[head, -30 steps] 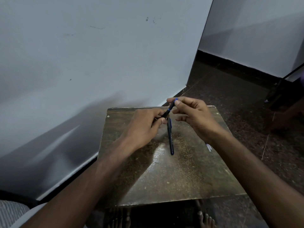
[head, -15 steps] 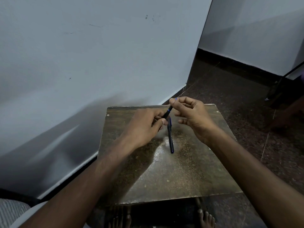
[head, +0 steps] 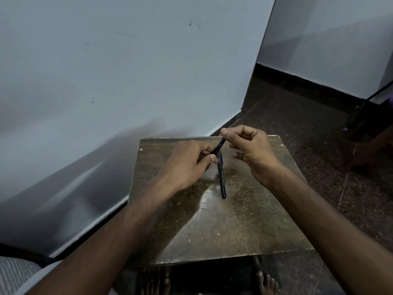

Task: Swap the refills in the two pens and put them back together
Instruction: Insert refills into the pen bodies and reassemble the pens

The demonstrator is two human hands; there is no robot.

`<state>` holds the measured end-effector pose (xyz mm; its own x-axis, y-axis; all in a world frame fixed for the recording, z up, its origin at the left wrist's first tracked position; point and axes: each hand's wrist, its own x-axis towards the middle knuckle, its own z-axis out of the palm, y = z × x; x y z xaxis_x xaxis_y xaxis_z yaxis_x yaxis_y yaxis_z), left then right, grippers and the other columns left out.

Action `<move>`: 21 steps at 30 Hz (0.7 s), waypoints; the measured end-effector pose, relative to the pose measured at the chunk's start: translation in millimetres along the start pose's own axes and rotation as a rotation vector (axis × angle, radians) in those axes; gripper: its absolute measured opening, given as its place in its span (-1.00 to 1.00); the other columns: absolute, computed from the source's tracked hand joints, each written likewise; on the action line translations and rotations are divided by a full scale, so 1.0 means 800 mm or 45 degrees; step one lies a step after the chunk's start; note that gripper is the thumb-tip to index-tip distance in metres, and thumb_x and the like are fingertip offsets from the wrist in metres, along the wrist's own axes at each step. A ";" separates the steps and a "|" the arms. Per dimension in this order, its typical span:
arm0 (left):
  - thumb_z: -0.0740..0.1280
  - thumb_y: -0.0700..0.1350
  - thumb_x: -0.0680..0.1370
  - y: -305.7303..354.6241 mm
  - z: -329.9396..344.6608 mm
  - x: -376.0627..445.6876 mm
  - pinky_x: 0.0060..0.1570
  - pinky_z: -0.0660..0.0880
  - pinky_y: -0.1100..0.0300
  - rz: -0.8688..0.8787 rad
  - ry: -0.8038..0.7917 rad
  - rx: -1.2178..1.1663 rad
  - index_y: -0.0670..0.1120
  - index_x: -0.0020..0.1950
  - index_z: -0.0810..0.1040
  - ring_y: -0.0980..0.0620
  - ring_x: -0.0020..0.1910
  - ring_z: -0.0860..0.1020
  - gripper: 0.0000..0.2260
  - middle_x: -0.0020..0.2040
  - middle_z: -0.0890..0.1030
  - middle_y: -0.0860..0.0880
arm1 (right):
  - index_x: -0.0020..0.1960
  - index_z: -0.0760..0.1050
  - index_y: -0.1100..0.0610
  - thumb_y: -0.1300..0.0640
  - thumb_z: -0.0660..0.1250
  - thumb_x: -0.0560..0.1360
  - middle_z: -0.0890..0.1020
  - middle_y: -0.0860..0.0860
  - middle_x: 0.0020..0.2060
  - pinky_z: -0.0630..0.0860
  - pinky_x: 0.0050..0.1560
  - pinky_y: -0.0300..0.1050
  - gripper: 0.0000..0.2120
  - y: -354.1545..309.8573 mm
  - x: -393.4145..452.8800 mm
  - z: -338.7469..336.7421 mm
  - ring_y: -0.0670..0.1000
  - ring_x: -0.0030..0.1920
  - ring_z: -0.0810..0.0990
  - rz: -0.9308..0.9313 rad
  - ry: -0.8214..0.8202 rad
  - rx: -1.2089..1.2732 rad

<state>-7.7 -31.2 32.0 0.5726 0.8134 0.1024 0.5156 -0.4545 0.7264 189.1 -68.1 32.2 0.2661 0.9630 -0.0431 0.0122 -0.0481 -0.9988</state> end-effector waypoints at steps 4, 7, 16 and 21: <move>0.41 -0.07 0.70 0.002 0.002 0.000 0.01 0.54 0.37 0.006 0.007 -0.026 0.10 0.18 0.73 0.39 -0.11 0.65 -0.87 -0.11 0.72 0.28 | 0.09 0.73 0.02 -0.10 0.50 0.59 0.72 -0.04 0.02 0.53 0.00 -0.05 -0.79 -0.002 0.001 -0.002 -0.02 0.03 0.61 0.023 -0.049 0.055; 0.42 -0.07 0.69 0.001 -0.001 0.000 0.07 0.59 0.29 0.002 0.025 -0.028 0.14 0.14 0.73 0.33 -0.06 0.67 -0.87 -0.08 0.74 0.24 | 0.17 0.77 -0.01 -0.04 0.44 0.64 0.76 -0.07 0.04 0.52 0.05 -0.02 -0.80 -0.004 -0.001 -0.001 -0.05 0.06 0.62 -0.004 -0.108 0.004; 0.42 -0.08 0.69 0.002 -0.003 -0.001 0.10 0.63 0.18 0.010 0.033 -0.051 0.14 0.15 0.74 0.26 -0.06 0.71 -0.86 -0.12 0.73 0.24 | 0.22 0.75 -0.03 -0.02 0.42 0.66 0.78 -0.08 0.13 0.50 0.08 -0.01 -0.80 -0.002 0.002 -0.004 -0.03 0.11 0.64 0.026 -0.157 0.020; 0.43 -0.05 0.68 0.000 -0.002 0.000 0.04 0.55 0.24 0.022 0.001 -0.006 0.25 0.05 0.68 0.36 -0.07 0.64 -0.84 -0.11 0.71 0.28 | -0.19 0.65 -0.02 -0.05 0.57 0.54 0.69 -0.13 -0.18 0.47 0.00 0.00 -0.80 0.003 0.003 0.003 -0.05 -0.04 0.59 0.035 0.002 -0.018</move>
<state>-8.9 -30.7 33.5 0.5810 0.8057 0.1154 0.5026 -0.4667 0.7277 187.7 -65.6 29.6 0.2682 0.9608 -0.0708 0.0183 -0.0786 -0.9967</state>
